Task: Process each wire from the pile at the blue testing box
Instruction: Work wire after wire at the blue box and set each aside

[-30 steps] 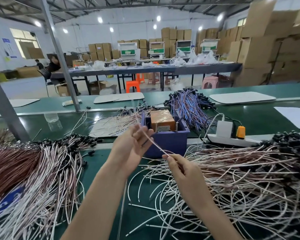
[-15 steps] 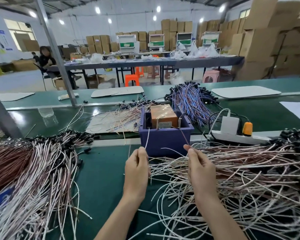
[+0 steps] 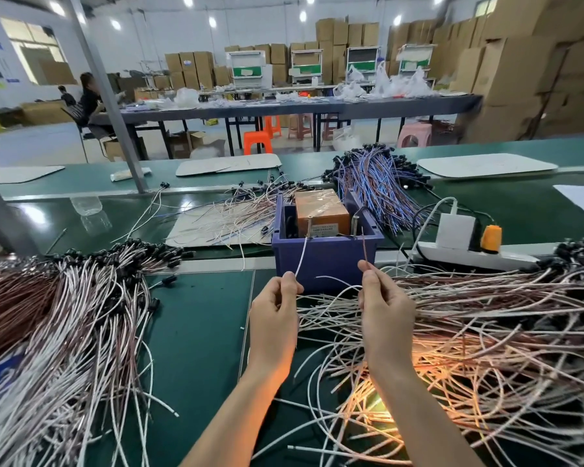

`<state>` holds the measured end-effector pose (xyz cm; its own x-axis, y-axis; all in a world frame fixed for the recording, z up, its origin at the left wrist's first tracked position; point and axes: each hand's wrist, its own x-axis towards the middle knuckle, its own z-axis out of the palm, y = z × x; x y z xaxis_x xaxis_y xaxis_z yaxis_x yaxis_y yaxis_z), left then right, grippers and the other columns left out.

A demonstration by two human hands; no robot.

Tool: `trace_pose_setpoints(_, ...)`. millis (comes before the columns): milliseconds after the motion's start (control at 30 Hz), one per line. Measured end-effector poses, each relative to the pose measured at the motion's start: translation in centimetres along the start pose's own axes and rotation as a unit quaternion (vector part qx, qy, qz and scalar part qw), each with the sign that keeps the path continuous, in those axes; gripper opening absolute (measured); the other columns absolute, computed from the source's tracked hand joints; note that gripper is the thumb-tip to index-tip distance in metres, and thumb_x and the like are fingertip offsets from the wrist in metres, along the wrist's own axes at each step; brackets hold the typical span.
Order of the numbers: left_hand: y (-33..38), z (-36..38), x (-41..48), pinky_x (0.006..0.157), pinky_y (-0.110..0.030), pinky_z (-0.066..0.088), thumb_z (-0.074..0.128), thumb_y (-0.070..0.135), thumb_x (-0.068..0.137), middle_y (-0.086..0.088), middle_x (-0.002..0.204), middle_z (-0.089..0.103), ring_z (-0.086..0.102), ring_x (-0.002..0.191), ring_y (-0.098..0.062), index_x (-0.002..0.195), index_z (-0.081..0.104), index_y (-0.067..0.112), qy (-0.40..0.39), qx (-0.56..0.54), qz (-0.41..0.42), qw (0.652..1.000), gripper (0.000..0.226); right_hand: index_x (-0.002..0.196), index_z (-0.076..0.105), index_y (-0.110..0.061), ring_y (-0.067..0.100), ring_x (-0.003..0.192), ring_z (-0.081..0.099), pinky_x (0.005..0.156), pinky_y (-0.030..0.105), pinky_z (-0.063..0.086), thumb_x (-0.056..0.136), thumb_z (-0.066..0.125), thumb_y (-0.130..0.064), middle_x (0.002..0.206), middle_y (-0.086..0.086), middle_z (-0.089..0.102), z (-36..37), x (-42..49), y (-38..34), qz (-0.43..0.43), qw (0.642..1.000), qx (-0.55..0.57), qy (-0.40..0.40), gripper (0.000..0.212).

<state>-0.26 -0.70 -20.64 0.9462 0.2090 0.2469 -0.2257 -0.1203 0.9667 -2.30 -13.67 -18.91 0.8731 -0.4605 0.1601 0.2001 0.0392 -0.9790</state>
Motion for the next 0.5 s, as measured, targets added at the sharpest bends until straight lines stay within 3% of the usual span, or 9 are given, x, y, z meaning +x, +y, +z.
trace_pose_setpoints(500,-0.17,-0.02,0.06,0.053,-0.038,0.029,0.047,0.039,0.105,0.009,0.050,0.040,0.034,0.051,-0.015,0.086,0.066,0.017,-0.004,-0.008,-0.009,1.000,0.034,0.107,0.065,-0.037,0.002,0.043,0.030,0.039,0.014,0.026,0.106,0.049,-0.025,0.047,-0.014,0.043,0.02,-0.03,-0.25,0.002,1.000,0.017,-0.012,0.020)
